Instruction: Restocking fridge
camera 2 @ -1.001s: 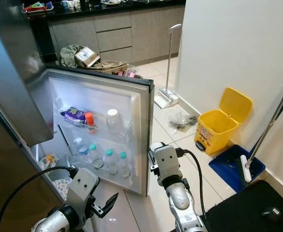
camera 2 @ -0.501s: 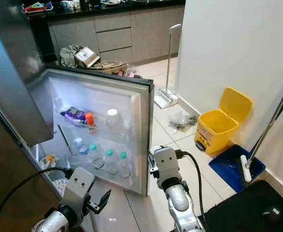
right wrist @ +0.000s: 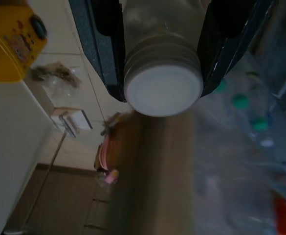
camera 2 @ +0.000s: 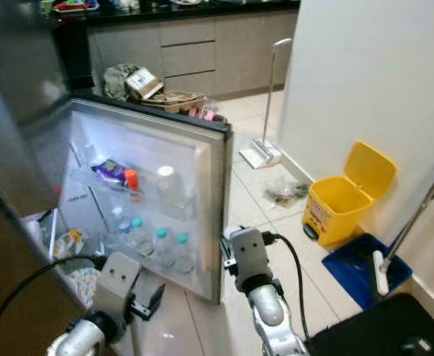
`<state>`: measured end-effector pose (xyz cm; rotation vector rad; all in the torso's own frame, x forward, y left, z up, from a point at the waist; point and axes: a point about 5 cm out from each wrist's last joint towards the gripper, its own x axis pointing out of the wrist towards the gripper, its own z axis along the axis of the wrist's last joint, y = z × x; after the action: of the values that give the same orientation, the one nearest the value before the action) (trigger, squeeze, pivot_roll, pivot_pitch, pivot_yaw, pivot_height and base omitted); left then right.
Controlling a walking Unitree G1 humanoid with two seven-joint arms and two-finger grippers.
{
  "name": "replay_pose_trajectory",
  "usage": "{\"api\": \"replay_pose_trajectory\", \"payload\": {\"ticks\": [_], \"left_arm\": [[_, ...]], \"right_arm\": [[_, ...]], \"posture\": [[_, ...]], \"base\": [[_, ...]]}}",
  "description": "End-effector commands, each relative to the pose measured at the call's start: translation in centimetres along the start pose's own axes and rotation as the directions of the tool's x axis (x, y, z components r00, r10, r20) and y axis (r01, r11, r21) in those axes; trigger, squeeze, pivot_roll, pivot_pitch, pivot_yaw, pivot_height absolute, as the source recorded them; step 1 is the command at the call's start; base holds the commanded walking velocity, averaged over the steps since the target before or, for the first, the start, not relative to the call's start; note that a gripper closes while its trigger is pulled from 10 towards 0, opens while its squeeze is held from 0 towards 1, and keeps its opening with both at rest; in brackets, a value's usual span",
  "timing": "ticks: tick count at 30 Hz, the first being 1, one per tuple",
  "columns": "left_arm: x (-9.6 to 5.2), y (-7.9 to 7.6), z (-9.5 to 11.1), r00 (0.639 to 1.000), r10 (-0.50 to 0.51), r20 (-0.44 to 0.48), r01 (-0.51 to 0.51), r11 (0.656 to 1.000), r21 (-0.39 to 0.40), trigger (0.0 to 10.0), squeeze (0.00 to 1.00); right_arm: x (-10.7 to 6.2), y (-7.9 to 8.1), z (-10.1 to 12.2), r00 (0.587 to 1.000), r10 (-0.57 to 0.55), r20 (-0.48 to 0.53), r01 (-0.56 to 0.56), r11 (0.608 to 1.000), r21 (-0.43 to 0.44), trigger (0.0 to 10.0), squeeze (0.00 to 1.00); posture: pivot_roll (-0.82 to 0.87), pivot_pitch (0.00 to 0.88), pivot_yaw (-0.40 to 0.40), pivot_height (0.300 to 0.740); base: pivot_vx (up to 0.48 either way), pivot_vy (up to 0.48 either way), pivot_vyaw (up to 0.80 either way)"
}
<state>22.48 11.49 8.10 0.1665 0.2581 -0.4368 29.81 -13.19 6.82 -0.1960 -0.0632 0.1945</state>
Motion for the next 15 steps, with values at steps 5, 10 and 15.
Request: {"api": "replay_pose_trajectory", "payload": {"ticks": [5, 10, 15], "left_arm": [[0.06, 0.41, -0.31, 1.0, 0.026, -0.017, -0.026, 1.0, 0.009, 10.0, 0.0], [0.19, 0.65, -0.38, 0.998, 0.049, -0.027, -0.049, 0.999, 0.007, 10.0, 0.0], [0.34, 1.03, -0.71, 0.994, 0.092, -0.053, -0.091, 0.996, 0.017, 10.0, 0.0]], "right_arm": [[0.44, 0.12, 0.87, 0.999, -0.007, 0.034, 0.007, 1.0, -0.001, 10.0, 0.0], [0.4, 0.12, 0.79, 1.0, -0.006, 0.026, 0.006, 1.0, 0.006, 10.0, 0.0], [0.4, 0.13, 0.74, 1.0, 0.002, 0.021, -0.002, 1.0, 0.015, 10.0, 0.0]], "posture": [[-0.07, 0.047, 0.026, 0.74], [-0.08, 0.047, 0.027, 0.74], [-0.08, 0.047, 0.026, 0.74]], "base": [[0.0, -0.422, 0.78], [0.265, -0.389, 0.0], [0.26, -0.211, 0.0]]}}
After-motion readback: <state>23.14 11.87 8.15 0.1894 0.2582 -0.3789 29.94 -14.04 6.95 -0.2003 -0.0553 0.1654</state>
